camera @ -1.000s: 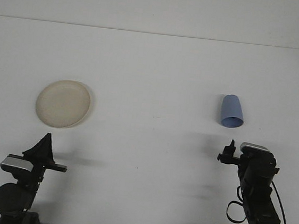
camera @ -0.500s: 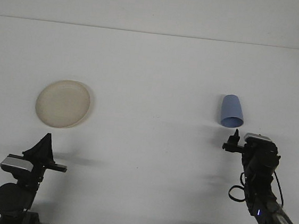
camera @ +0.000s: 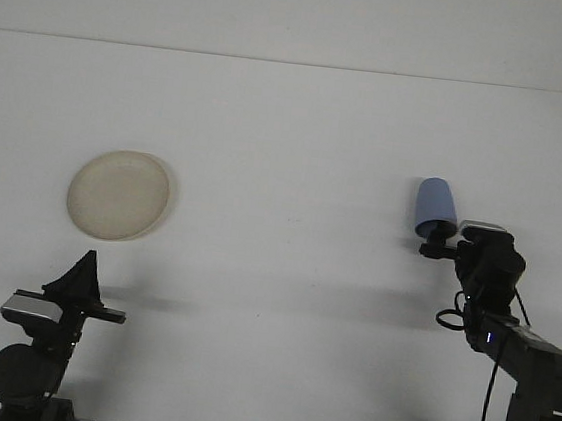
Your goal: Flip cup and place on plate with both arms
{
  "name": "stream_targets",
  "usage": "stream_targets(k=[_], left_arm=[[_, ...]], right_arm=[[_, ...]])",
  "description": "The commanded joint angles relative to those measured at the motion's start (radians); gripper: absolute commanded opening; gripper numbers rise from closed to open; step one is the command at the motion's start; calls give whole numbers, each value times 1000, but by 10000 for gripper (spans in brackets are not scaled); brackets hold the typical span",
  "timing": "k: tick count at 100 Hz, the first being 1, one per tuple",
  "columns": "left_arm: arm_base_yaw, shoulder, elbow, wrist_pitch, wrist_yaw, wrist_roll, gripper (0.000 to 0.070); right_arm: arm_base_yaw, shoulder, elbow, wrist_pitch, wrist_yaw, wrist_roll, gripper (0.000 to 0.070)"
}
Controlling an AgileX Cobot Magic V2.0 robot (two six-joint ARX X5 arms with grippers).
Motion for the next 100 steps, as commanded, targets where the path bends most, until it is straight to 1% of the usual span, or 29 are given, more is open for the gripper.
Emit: stream_targets(k=[1,7,11,15,21,26,30,33,37,54,65,76,87,94,100], left_arm=[[1,-2,-19,10,-5,-5,12],[1,-2,-19,10,-5,-5,12],[1,-2,-19,10,-5,-5,12],[1,-2,-19,10,-5,-6,12],[1,-2,-19,10,-5,-6,12],[1,-2,-19,10,-5,-5,12],[1,-2,-19,10,-5,-6,12],[1,-2,-19,10,-5,-5,12],[1,-2,-19,10,-5,-6,12],[1,-2,-19,10,-5,-5,12],[1,-2,-19,10,-5,-5,12],[1,-2,-19,10,-5,-6,12],[1,-2,-19,10,-5,-5,12],[1,-2,-19,10,-5,-5,12],[1,-2,-19,10,-5,-6,12]], right_arm=[[0,42,31,14,-3,-15,547],[0,67,52,14,-6,-15,524],[0,80,61,14,-15,-15,479],[0,90,67,18,-31,-18,396],[0,95,68,29,-55,-20,234],[0,95,68,33,-61,-19,107],[0,95,68,37,-65,-19,33],[0,95,68,39,-69,-19,0],[0,94,68,40,-81,-17,0],[3,56,67,-3,-90,8,0],[15,-32,67,-72,-89,16,0],[39,-167,67,-167,-71,25,0],[78,-330,69,-315,-42,88,0],[112,-437,90,-481,-22,122,0],[146,-514,123,-639,-13,132,0]])
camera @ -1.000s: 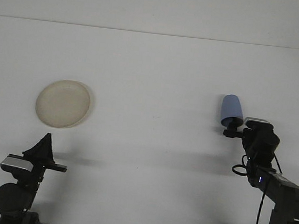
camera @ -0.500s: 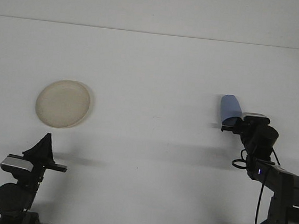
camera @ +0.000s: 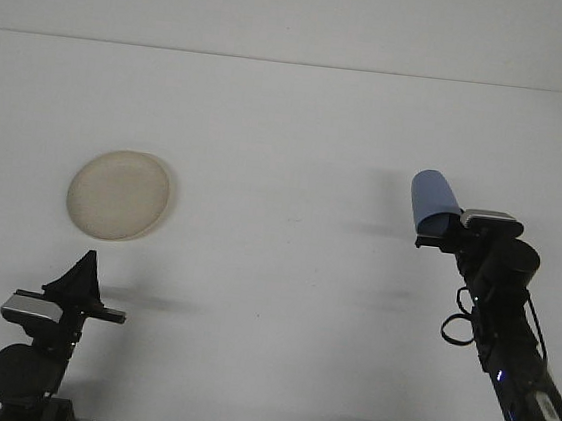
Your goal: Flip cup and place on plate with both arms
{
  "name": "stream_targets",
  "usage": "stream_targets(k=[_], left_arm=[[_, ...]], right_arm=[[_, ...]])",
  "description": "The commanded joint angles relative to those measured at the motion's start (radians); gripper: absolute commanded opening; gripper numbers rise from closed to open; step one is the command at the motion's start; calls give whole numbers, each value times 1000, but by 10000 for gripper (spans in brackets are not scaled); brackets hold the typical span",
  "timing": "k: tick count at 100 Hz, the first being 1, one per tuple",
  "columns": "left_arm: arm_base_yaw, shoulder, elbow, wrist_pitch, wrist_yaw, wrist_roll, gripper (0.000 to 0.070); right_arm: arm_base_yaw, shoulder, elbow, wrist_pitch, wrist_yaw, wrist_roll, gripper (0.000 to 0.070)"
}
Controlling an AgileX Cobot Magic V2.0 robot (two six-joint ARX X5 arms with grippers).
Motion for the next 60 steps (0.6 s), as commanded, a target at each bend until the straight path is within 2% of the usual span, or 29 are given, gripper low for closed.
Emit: stream_targets(k=[1,18,29,47,60], left_arm=[[1,-2,-19,10,-5,-6,12],[1,-2,-19,10,-5,-5,12],[1,-2,-19,10,-5,-5,12],[1,-2,-19,10,-5,-5,12],[1,-2,-19,10,-5,-5,12]], right_arm=[[34,-72,48,-175,10,49,0],[159,-198,206,-605,100,76,0],[254,-214,325,-823,163,133,0],[417,-160,509,-1100,178,227,0],[527,-51,628,-1250,178,258,0]])
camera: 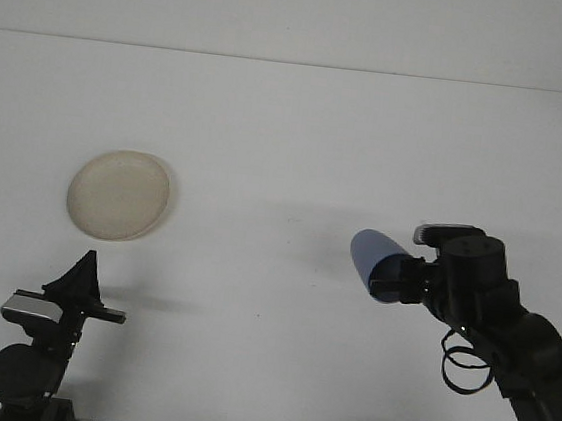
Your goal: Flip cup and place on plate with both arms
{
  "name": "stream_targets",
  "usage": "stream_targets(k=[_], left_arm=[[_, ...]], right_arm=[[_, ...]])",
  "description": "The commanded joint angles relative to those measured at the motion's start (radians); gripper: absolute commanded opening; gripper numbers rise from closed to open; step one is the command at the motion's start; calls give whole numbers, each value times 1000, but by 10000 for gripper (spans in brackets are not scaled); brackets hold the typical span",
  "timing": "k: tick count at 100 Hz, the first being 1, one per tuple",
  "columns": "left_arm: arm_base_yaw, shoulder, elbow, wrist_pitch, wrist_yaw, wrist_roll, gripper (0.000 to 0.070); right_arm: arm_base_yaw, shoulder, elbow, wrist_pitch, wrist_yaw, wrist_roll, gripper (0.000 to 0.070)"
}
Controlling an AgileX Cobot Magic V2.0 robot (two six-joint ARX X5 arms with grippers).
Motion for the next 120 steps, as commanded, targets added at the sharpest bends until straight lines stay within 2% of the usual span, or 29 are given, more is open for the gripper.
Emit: stream_targets(k=[1,20,52,79,120], left_arm=[[1,-2,-19,10,-5,-5,12],[1,-2,-19,10,-5,-6,12],[1,-2,-19,10,-5,-5,12],[1,-2,-19,10,-5,-5,12],[1,-2,-19,10,-5,-5,12]], right_arm=[[49,69,61,-63,1,48,0],[182,279,198,-191,1,48,0],[344,580,348,-330,5,-43,0],[405,698,359,-338,7,-72,0],[412,753,359,-330,8,-103,0]])
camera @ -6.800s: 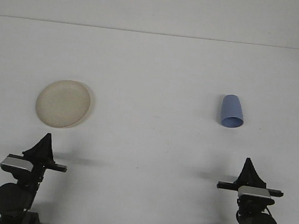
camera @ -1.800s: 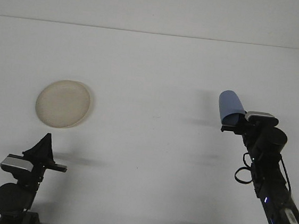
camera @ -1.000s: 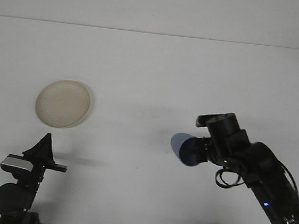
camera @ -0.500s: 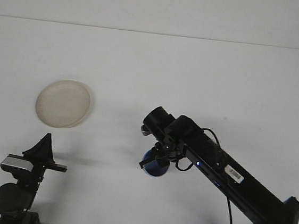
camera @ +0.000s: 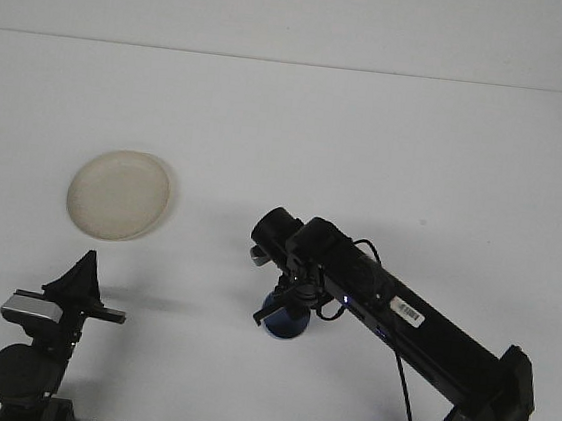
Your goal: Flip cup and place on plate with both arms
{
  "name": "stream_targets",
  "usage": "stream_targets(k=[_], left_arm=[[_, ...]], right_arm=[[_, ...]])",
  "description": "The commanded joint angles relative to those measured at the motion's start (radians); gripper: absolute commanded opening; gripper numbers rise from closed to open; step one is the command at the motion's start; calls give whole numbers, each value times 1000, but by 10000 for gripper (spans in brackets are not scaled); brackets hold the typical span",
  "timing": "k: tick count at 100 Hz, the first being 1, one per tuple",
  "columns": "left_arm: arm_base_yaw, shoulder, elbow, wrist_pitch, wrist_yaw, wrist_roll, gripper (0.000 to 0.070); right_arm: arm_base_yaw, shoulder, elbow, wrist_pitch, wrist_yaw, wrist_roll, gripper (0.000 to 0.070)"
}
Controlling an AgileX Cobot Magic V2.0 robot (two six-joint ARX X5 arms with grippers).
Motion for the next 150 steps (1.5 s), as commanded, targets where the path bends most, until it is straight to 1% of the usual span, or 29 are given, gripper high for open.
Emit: stream_targets(k=[1,25,43,46,49,58,62,76,85,89,95,112,124,142,150], left_arm=[[1,-2,-19,10,-5,-6,12],[1,-2,-19,10,-5,-6,12],[1,-2,-19,10,-5,-5,12],[1,-2,-19,10,-5,-6,12],[1,-2,-19,10,-5,-5,12],[1,-2,-19,10,-5,-5,12],[1,-2,-19,10,-5,-6,12],[1,-2,-19,10,-5,-6,12],[1,-2,-19,10,-5,-6,12],[1,-2,-19,10,-5,-6,12],[1,-2,-19,10,-5,-5,12],[1,-2,-19,10,-5,-5,12],[1,-2,-19,10,-5,-5,12],[1,-2,-19,10,-5,-5,12],[1,-2,-19,10,-5,-5,12]], right_arm=[[13,34,24,-12,4,-16,0],[13,61,24,-16,3,-21,1],[14,65,24,-10,2,-21,11],[14,65,24,-10,2,-20,21],[14,65,24,-10,1,-20,58],[14,65,24,-11,-5,-18,228],[14,65,24,-11,-5,-16,284],[13,64,27,-18,-5,-13,389],[13,64,45,-24,-5,-13,493],[13,63,58,-26,-5,-13,521],[12,57,80,-27,-5,-13,538],[6,17,127,-31,-5,-19,538],[-24,-42,127,-33,-8,-39,538],[-118,-142,127,-33,9,-67,538],[-182,-185,127,-33,42,-70,538]])
